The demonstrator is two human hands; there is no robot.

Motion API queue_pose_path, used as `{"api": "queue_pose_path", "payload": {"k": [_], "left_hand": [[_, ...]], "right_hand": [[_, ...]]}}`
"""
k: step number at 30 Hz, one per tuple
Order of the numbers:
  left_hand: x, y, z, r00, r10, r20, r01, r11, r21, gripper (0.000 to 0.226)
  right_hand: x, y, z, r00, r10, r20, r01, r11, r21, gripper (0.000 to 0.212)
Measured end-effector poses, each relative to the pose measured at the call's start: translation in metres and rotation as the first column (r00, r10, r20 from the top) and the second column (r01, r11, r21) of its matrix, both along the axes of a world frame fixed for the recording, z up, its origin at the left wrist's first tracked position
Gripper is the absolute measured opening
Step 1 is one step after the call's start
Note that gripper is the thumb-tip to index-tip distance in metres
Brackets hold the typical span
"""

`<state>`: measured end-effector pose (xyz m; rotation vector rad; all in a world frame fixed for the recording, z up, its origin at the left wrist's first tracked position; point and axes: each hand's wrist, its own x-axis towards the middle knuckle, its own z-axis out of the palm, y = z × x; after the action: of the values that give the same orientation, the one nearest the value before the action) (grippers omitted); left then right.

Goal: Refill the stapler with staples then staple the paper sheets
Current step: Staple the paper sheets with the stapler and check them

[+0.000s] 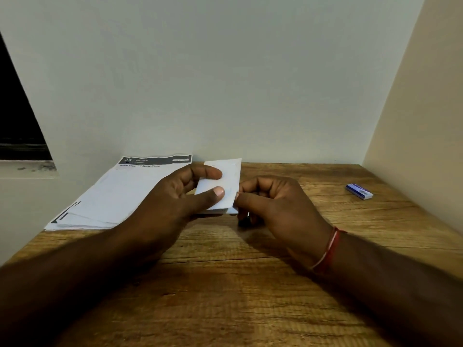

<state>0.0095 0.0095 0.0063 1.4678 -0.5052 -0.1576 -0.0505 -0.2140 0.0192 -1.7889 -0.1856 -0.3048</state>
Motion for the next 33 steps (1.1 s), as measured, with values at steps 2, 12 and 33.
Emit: {"api": "queue_pose_path", "payload": {"k": [2,12,33], "left_hand": [[-0.005,0.0,0.003,0.996,0.048,0.074,-0.055,0.994,0.095,0.058],[-0.006,0.001,0.006,0.956,0.111,0.272,-0.183,0.95,0.255,0.047],[0.013,0.0,-0.002,0.974,-0.099,-0.203,0.073,0.989,-0.128,0.061]], "right_hand": [[-0.002,0.0,0.001,0.999,-0.026,0.019,0.027,1.0,-0.016,0.007],[0.0,0.002,-0.006,0.973,-0.02,0.231,0.081,0.962,-0.259,0.005],[0.007,-0.002,-0.006,0.999,-0.037,0.022,0.035,0.997,0.071,0.008]]}}
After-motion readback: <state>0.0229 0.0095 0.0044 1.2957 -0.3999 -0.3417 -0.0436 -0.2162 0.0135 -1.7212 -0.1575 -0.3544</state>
